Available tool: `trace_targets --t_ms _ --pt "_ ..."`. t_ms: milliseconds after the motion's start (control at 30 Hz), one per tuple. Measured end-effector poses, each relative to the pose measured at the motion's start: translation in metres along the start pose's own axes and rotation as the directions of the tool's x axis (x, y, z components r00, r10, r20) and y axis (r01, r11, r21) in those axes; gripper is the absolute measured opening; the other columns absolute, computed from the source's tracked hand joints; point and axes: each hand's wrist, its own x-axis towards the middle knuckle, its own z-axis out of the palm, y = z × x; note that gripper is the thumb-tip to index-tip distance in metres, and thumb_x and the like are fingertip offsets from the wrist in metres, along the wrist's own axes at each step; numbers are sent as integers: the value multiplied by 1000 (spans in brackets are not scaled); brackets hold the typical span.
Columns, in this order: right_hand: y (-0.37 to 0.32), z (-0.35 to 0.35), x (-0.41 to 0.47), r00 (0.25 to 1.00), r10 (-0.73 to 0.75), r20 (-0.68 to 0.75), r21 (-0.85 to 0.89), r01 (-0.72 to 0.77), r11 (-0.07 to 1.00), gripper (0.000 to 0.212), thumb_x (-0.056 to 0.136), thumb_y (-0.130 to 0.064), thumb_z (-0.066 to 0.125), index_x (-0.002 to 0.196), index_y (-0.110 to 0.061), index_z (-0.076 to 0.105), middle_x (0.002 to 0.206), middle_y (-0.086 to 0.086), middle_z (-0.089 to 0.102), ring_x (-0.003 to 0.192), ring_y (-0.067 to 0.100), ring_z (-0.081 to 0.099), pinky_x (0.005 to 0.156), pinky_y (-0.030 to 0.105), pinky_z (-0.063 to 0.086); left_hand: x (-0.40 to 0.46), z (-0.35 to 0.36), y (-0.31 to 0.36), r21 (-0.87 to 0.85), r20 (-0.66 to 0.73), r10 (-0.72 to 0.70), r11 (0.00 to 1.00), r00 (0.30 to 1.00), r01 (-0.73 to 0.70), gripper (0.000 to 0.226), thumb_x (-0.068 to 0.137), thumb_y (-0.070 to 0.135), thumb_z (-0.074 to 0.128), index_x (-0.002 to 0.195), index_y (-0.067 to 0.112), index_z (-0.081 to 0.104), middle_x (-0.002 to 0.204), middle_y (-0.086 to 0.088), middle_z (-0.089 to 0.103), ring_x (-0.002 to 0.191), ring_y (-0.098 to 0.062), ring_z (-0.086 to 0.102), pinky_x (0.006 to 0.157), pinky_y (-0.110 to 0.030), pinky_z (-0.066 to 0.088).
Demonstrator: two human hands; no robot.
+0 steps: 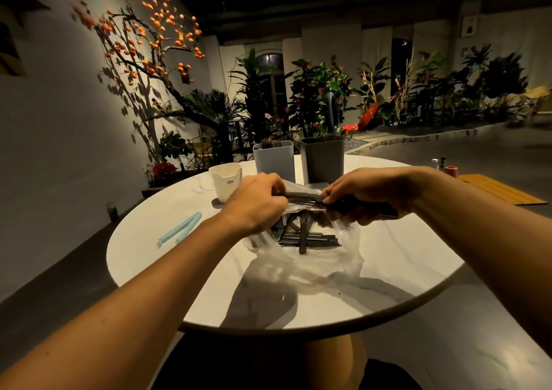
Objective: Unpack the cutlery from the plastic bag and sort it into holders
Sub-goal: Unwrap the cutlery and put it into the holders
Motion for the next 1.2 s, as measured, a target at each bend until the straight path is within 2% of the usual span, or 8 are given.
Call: trace_targets --t_ms 133,267,433,567,900,1033,1100,1200 --pt "-4 -4 -4 989 -113 96 119 101 988 30 98 -17 49 121 1 58 78 7 55 58 10 34 45 16 26 2 -15 2 -207 -247 45 973 968 -98 28 72 29 44 89 13 61 87 -4 62 88 -23 57 77 -44 53" --pt "-11 -8 1 972 -179 152 195 148 970 25 98 -18 47 120 -7 53 75 4 51 57 9 32 42 14 25 10 -24 3 -598 -417 -155 789 895 -142 24 68 23 47 87 13 59 86 -7 64 87 -23 60 76 -38 50" --pt "-14 -6 18 966 -189 176 196 153 968 21 101 -18 43 118 -9 51 73 4 51 56 9 32 43 16 22 38 -22 -3 -873 -277 -476 487 835 -12 21 100 24 43 86 15 55 87 -7 61 87 -21 58 86 -40 53" --pt "-17 -7 32 963 -181 202 155 151 976 18 102 -19 42 114 -10 51 72 4 52 53 9 35 44 16 23 51 -13 -10 -864 -201 -512 495 835 96 27 100 17 41 79 14 58 82 -6 63 88 -24 63 96 -46 52" --pt "-37 -15 69 950 -266 164 119 249 961 29 104 -26 44 111 -8 66 72 3 50 51 9 33 41 17 25 78 -7 -13 -865 -207 -437 499 875 44 29 97 11 44 86 4 70 85 -14 72 78 -23 75 53 -25 53" --pt "-41 -16 82 935 -300 188 127 280 952 28 103 -26 46 96 -15 70 71 2 50 51 9 31 41 19 23 87 -7 -21 -857 -271 -428 516 862 -13 30 98 11 44 85 2 69 80 -14 70 72 -26 74 56 -28 54" --pt "-41 -15 89 930 -322 180 152 297 943 28 103 -26 46 94 -15 71 71 1 50 51 9 32 42 18 23 93 -9 -23 -926 -204 -445 376 872 -24 25 101 14 42 97 2 64 88 -15 71 74 -27 75 61 -32 57" --pt "-40 -11 103 913 -388 127 261 347 901 26 104 -23 43 102 -10 65 69 -1 51 51 7 34 42 17 24 101 -11 -28 -988 -12 -424 -132 905 -75 43 105 39 37 126 3 46 106 -23 69 86 -36 73 75 -41 61"
